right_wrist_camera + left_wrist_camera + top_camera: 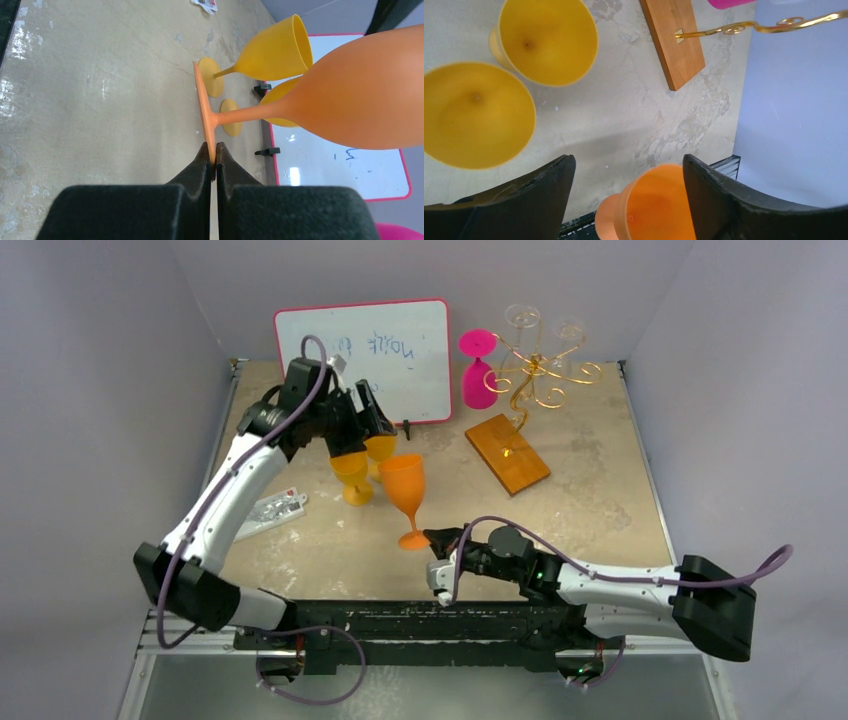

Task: Take the wine glass off the wine glass rack

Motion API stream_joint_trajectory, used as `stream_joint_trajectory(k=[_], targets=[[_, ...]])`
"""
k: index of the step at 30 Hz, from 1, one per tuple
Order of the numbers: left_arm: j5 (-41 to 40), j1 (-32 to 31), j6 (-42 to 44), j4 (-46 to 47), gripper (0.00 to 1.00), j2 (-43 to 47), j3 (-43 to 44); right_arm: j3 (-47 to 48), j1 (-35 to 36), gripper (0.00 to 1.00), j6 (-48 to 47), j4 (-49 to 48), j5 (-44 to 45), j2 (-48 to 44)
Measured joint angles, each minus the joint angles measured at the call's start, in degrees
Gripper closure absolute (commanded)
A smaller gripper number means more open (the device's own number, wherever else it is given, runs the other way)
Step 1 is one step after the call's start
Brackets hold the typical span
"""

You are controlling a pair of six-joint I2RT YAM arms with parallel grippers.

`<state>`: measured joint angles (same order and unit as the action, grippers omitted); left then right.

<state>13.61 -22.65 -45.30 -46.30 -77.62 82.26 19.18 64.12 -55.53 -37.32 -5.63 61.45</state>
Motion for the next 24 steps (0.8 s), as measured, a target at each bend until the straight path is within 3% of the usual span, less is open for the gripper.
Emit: stream_joint_trajectory(k=[5,14,24], targets=[[5.22,1.75,2.75,-1.46,0.3,-8.13,6.32,0.79,0.0,1.0,-1.7,0.61,0.17,1.27],[12.87,1.64,8.0,-6.71,0.35,-7.1,3.58,3.74,0.0,1.0,-3.8,0.57,1.66,4.68],[16.74,1.64,13.22,-9.44,0.68,-3.76,1.25,4.48,0.0,1.0,-4.76,1.25,1.68,4.9]])
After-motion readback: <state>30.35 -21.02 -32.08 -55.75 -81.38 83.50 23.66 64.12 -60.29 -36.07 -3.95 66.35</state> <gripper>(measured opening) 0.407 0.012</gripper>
